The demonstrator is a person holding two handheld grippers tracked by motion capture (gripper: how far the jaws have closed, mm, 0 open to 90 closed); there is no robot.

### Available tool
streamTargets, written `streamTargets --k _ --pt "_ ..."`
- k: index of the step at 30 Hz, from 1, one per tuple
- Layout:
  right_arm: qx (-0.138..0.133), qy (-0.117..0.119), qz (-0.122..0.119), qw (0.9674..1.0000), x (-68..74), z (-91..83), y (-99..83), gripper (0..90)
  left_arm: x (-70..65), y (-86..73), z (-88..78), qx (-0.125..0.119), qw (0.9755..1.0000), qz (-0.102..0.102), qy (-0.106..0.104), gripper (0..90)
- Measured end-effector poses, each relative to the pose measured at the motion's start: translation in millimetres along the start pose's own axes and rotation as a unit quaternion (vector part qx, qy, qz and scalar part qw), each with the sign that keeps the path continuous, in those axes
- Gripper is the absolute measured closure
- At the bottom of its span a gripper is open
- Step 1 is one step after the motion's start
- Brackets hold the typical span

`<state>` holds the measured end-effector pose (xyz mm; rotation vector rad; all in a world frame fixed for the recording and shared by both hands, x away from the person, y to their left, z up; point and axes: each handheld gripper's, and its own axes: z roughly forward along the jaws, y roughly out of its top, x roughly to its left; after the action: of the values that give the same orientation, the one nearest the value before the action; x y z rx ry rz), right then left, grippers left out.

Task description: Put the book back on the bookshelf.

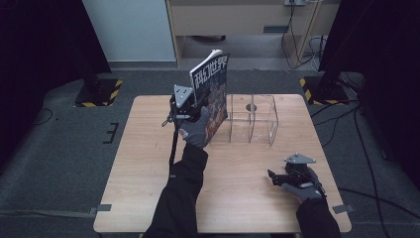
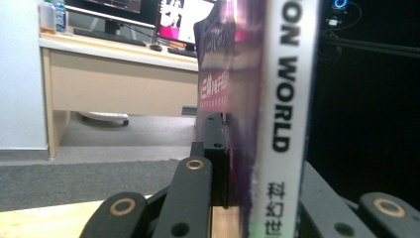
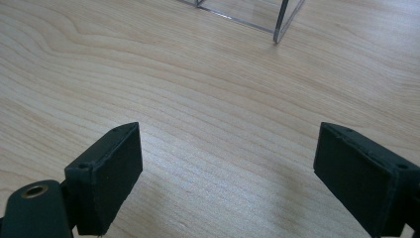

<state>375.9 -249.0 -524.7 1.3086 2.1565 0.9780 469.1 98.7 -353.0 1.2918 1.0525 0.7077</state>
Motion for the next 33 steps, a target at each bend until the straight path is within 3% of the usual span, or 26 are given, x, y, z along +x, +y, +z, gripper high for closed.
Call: streamTargets --k 6,11,17,22,24,26,29,33 --pt "0.0 0.001 -0.004 1.0 0.3 1.0 0.1 11.6 0.7 -13.1 8.6 -0.008 0.9999 -0.001 0.009 81.8" --pt "0.001 0.002 0.0 1.0 0.3 0.9 0.2 11.7 0.6 -24.9 16.4 0.001 0.9999 -0.009 0.01 81.8" --pt "0.002 0.002 0.001 1.0 0.4 0.5 0.2 11.7 -4.2 -36.6 23.4 0.002 0.9999 0.004 0.016 81.8" --pt "0.001 0.002 0.002 1.0 -0.1 0.6 0.1 11.8 -4.7 -45.6 25.8 0.001 0.9997 0.012 0.022 81.6" --pt "0.001 0.002 0.002 1.0 0.3 0.4 0.2 11.8 -4.3 -49.5 25.6 0.0 0.9998 -0.003 0.019 81.6" --pt "0.001 0.003 0.001 1.0 0.4 0.7 0.1 11.8 -4.5 -52.1 26.5 -0.001 0.9998 0.002 0.021 81.6" --pt "0.002 0.003 0.0 1.0 0.3 0.9 0.0 11.8 -4.6 -58.1 26.9 0.002 0.9998 -0.008 0.019 81.5" --pt "0.001 0.002 0.002 1.0 0.3 0.7 0.0 11.8 -5.0 -64.1 26.3 -0.005 0.9998 0.001 0.018 81.4"
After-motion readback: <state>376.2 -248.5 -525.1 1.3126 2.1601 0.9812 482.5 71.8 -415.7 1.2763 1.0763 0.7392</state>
